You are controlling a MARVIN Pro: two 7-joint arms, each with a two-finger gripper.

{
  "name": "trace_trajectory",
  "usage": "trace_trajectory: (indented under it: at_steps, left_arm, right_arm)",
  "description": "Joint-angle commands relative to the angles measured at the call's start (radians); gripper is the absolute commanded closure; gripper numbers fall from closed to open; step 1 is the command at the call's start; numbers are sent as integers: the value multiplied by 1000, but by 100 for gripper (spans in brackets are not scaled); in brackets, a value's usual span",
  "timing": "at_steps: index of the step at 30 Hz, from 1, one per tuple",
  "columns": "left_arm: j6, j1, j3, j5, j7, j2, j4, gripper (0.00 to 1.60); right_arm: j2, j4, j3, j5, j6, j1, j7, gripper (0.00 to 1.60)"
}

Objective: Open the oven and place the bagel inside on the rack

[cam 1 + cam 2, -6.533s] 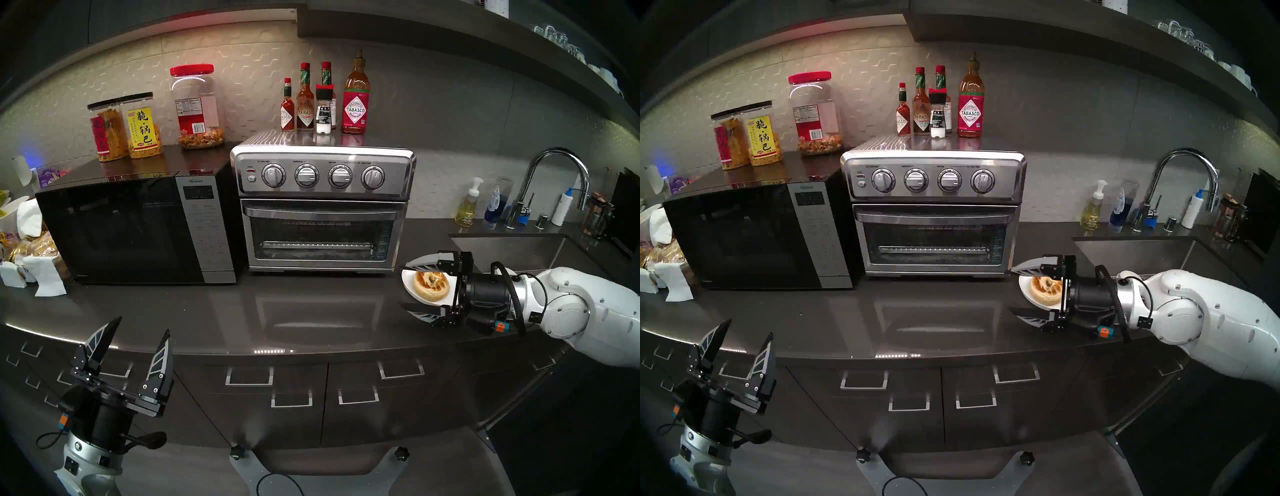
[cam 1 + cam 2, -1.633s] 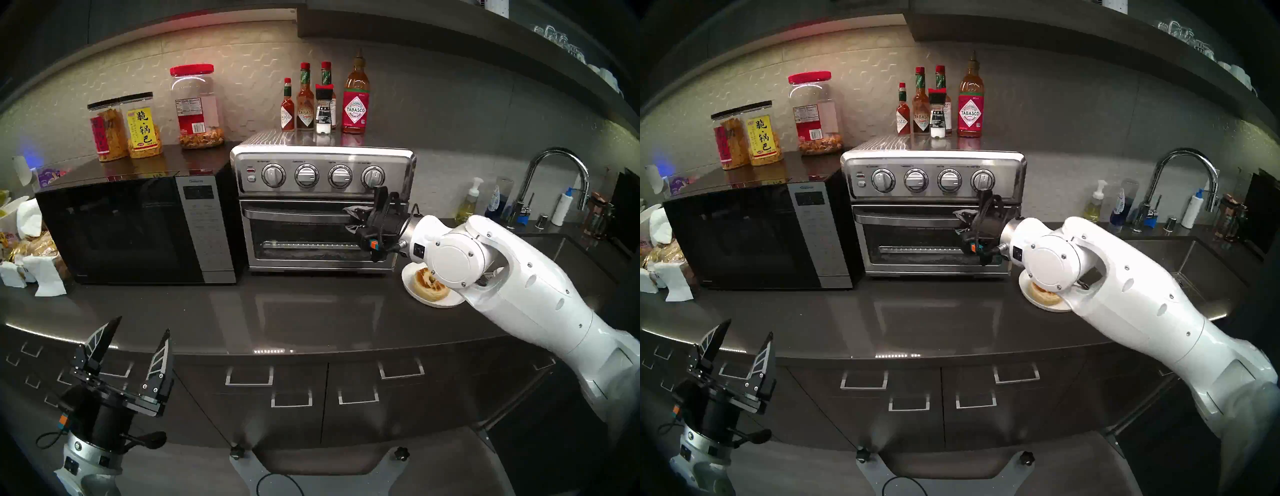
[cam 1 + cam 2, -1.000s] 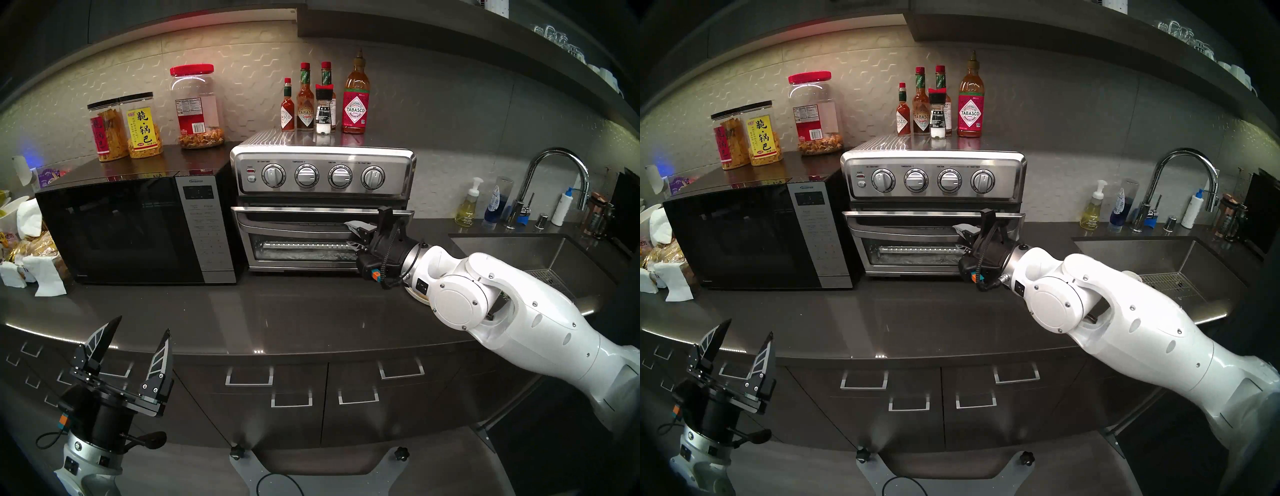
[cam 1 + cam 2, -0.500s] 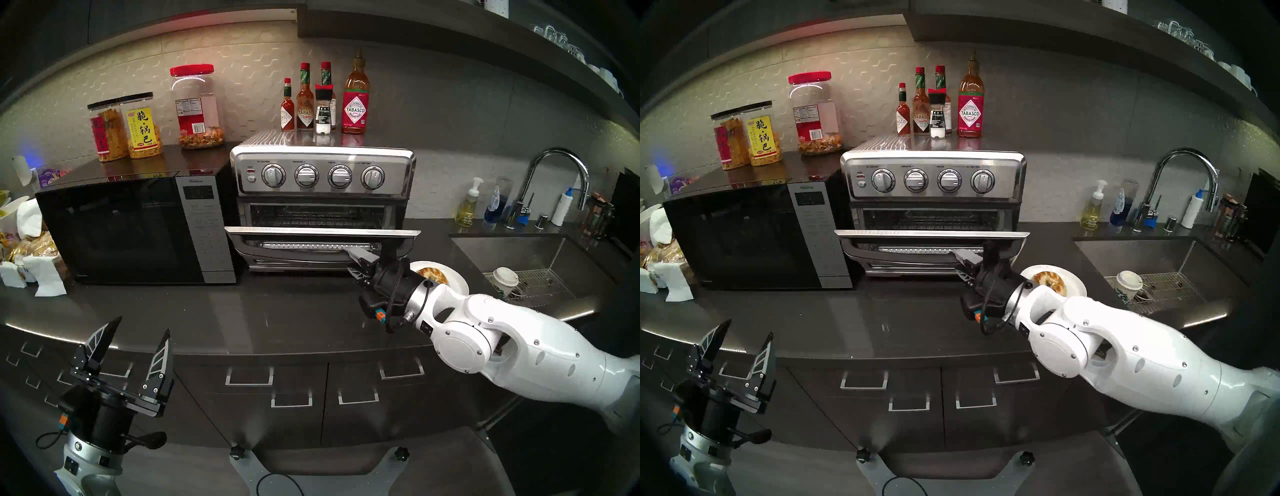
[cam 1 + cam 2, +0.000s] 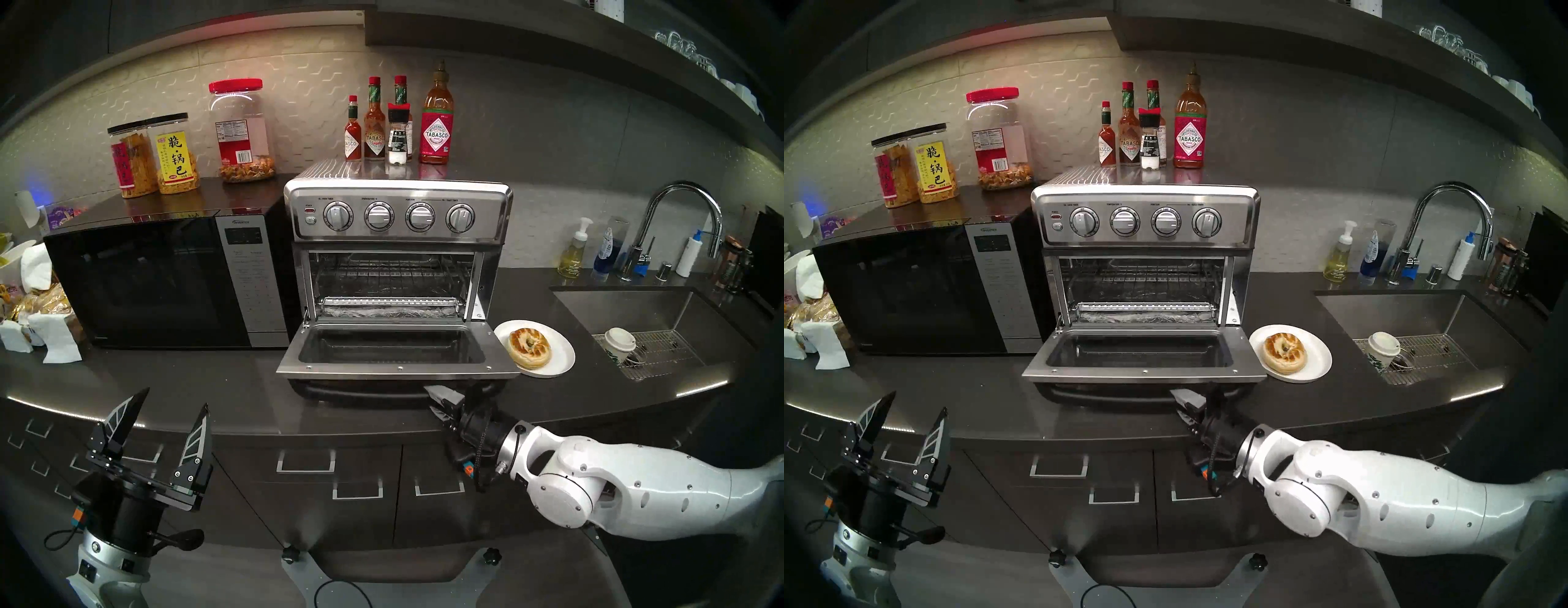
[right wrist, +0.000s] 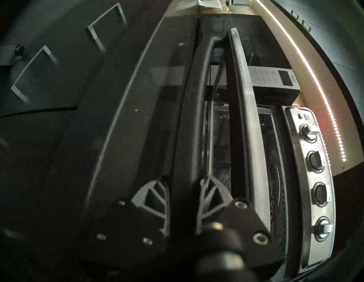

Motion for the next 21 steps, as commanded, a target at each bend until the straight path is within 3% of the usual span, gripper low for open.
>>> trace_trajectory:
  at_steps: [1, 11, 12, 14, 15, 16, 17, 21]
  left_arm:
    - [-3, -1, 0, -1, -1, 0, -18, 0]
    - [-3, -2, 0, -1, -1, 1, -16, 0]
    - [-3, -2, 0, -1, -1, 1, -16, 0]
    - [-3, -2, 0, -1, -1, 1, -16, 0]
    - [-3, -2, 0, -1, -1, 1, -16, 0]
    - [-3, -2, 0, -1, -1, 1, -16, 0]
    - [-3, -2, 0, -1, -1, 1, -16, 0]
    - [-3, -2, 0, -1, -1, 1, -16, 0]
  right_arm:
    - [75, 44, -52, -27, 31, -102, -84, 160]
    - [119, 46, -89, -35, 20, -145, -152, 160]
    - [127, 43, -90, -41, 21, -151, -160, 120]
    - [140, 34, -91, -38, 17, -162, -175, 88]
    - [130, 41, -99, -42, 20, -152, -175, 88]
    - [155, 25, -93, -41, 16, -166, -189, 0]
    - [140, 35, -104, -36, 12, -154, -195, 0]
    - [182, 10, -100, -40, 9, -175, -237, 0]
